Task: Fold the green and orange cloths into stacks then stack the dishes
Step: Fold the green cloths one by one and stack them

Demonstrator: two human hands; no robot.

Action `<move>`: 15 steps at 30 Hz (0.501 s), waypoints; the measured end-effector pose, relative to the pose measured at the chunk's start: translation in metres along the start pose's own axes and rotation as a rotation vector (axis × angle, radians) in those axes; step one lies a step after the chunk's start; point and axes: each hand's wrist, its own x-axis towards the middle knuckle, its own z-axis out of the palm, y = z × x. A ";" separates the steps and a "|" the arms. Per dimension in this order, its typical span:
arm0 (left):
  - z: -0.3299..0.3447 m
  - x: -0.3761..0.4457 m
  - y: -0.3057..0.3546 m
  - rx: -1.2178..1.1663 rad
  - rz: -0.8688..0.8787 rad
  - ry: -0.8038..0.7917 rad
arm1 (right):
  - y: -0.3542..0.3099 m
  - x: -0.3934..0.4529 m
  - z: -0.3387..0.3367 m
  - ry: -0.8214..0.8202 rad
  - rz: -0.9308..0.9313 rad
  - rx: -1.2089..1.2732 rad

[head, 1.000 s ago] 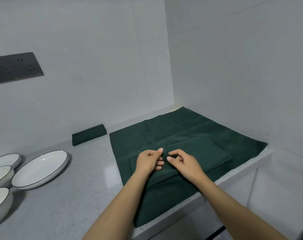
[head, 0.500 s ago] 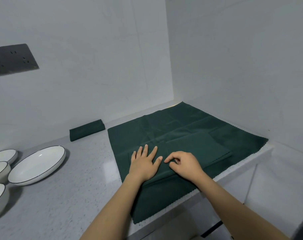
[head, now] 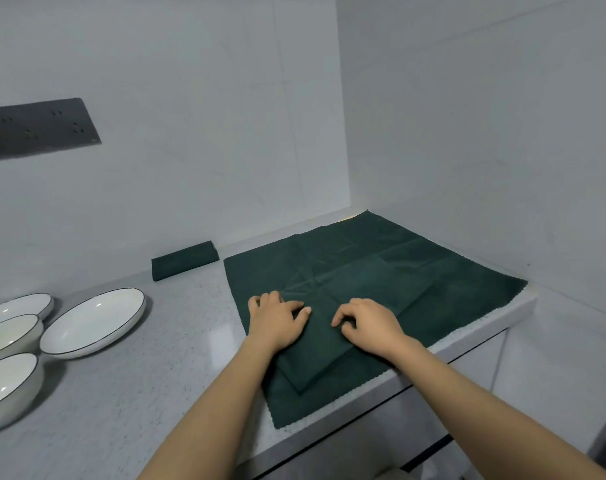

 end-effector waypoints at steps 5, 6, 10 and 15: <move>-0.014 -0.031 -0.012 -0.044 -0.046 0.117 | 0.002 0.016 -0.008 0.002 -0.004 -0.182; -0.014 -0.037 -0.012 -0.063 -0.055 0.143 | 0.000 0.020 -0.009 0.003 0.002 -0.194; -0.009 -0.055 -0.006 -0.080 -0.042 0.171 | -0.005 0.031 -0.007 0.004 -0.007 -0.200; -0.002 -0.063 -0.001 -0.002 -0.080 0.249 | -0.009 0.023 0.002 0.058 -0.037 -0.244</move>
